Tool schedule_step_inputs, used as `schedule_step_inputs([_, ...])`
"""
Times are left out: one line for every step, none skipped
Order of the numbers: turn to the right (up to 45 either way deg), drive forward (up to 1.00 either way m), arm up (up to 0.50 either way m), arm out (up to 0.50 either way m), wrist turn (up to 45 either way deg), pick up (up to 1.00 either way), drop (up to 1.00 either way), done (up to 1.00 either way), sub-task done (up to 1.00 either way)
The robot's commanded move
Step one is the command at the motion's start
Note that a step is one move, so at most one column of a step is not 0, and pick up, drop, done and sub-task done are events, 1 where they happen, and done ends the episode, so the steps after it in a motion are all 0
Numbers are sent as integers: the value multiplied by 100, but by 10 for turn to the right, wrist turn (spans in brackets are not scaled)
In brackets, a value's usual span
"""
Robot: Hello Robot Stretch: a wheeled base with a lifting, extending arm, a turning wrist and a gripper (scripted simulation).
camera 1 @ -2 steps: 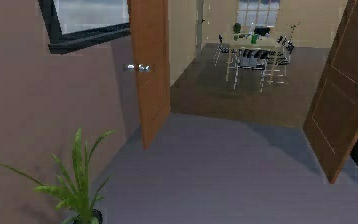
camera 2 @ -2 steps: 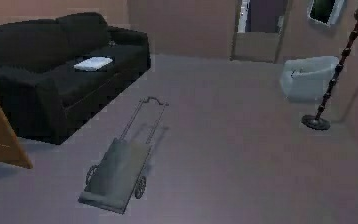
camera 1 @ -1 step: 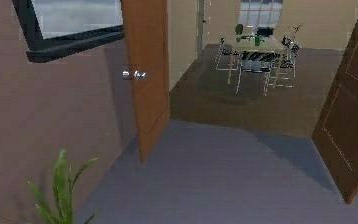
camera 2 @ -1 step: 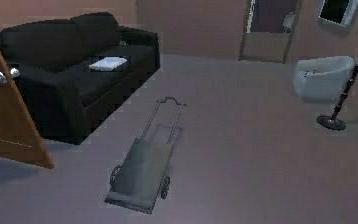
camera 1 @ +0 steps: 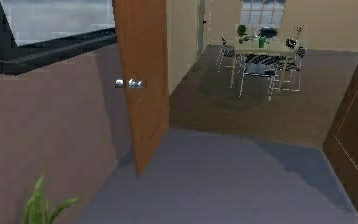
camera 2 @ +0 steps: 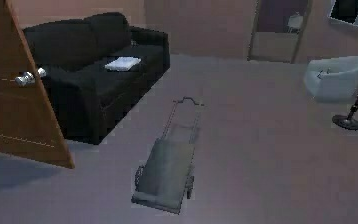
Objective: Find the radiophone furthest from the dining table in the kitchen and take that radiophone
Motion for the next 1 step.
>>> schedule_step_inputs([300,0,0,0,0,0,0,0,0])
